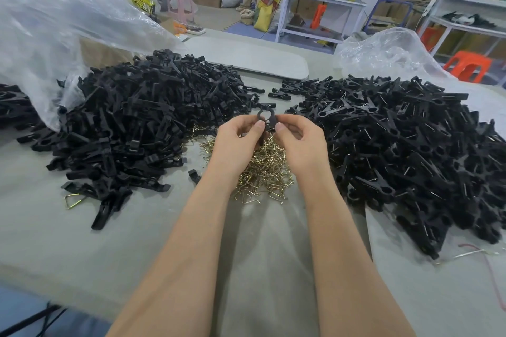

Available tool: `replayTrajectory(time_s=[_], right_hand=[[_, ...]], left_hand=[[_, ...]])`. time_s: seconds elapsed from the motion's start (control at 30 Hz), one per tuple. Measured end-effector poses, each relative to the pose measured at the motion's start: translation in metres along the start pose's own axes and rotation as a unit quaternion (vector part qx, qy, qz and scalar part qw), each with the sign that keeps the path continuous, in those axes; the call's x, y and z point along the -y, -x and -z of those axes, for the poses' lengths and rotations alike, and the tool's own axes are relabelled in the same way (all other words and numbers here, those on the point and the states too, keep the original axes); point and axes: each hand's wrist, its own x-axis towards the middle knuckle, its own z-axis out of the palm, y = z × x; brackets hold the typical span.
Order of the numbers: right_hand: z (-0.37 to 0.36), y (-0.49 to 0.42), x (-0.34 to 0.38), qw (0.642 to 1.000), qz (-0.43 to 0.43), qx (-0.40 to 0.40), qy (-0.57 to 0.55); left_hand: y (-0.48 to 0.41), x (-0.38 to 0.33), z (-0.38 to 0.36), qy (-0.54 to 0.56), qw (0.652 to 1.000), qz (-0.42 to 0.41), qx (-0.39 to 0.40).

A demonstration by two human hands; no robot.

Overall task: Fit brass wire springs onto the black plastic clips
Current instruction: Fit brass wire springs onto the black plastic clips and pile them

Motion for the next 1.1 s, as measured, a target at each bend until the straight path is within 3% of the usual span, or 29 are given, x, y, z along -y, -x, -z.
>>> replayTrajectory(time_s=[0.3, 0.5, 0.6, 0.67, 0.73, 0.83, 0.97, 1.1], right_hand=[[0.002, 0.0, -0.002, 1.0, 0.01, 0.014, -0.005], [0.004, 0.002, 0.002, 0.969, -0.06, 0.114, -0.213], [0.001, 0.0, 0.007, 0.957, -0.098, 0.072, -0.264], [0.002, -0.001, 0.006, 0.977, -0.097, 0.017, -0.189], [0.003, 0.0, 0.003, 0.998, -0.057, -0.025, 0.016], [-0.004, 0.0, 0.002, 0.972, -0.001, 0.019, 0.235], [-0.029, -0.006, 0.004, 0.9, -0.01, 0.125, 0.417], [-0.052, -0.011, -0.001, 0.872, 0.025, 0.102, 0.479]], left_hand=[[0.002, -0.004, 0.003, 0.038, 0.999, 0.028, 0.007], [0.004, -0.015, 0.013, 0.167, 0.974, 0.112, 0.103], [0.005, -0.019, 0.017, 0.207, 0.966, 0.112, 0.11], [0.004, -0.022, 0.021, 0.302, 0.948, 0.084, 0.056], [0.0, -0.026, 0.029, 0.439, 0.897, 0.057, -0.019], [-0.004, -0.027, 0.039, 0.557, 0.819, 0.055, -0.121], [-0.004, -0.027, 0.038, 0.57, 0.805, 0.07, -0.148], [-0.004, -0.025, 0.037, 0.544, 0.819, 0.089, -0.16]])
